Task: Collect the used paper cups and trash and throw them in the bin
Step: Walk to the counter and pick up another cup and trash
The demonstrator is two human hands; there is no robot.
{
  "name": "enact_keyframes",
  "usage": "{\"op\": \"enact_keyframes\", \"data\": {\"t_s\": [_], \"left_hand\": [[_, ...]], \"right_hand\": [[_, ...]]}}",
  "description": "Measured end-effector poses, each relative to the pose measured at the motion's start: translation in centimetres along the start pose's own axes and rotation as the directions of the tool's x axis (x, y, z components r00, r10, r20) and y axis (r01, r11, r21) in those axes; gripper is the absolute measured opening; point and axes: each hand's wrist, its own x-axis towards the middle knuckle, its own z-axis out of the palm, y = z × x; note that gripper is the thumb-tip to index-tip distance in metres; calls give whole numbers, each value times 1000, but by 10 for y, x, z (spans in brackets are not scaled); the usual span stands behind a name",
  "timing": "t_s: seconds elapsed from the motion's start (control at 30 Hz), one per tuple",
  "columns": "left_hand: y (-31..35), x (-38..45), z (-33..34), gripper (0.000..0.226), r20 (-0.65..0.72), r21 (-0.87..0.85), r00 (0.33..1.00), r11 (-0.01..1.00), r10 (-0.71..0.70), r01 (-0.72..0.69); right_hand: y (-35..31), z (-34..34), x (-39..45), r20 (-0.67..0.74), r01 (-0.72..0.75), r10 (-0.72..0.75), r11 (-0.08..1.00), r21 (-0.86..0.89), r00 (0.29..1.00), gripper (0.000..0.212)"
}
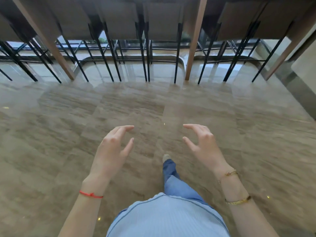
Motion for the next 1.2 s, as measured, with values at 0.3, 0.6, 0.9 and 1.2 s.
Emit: {"op": "enact_keyframes", "data": {"t_s": [0.3, 0.6, 0.9, 1.2], "left_hand": [[-11, 222, 19, 35, -51, -12, 999, 1000, -17, 16], [-54, 403, 25, 37, -63, -26, 996, 997, -70, 68], [-119, 608, 20, 36, -76, -6, 996, 999, -50, 50], [-167, 808, -3, 38, -68, 31, 998, 999, -2, 4]], "right_hand": [[32, -18, 235, -13, 60, -60, 998, -26, 998, 38], [50, 1, 433, 51, 94, -91, 995, -46, 995, 40], [49, 37, 641, 6, 126, -126, 992, -26, 992, 40], [37, 52, 836, -34, 104, -105, 994, -23, 994, 42]]}}
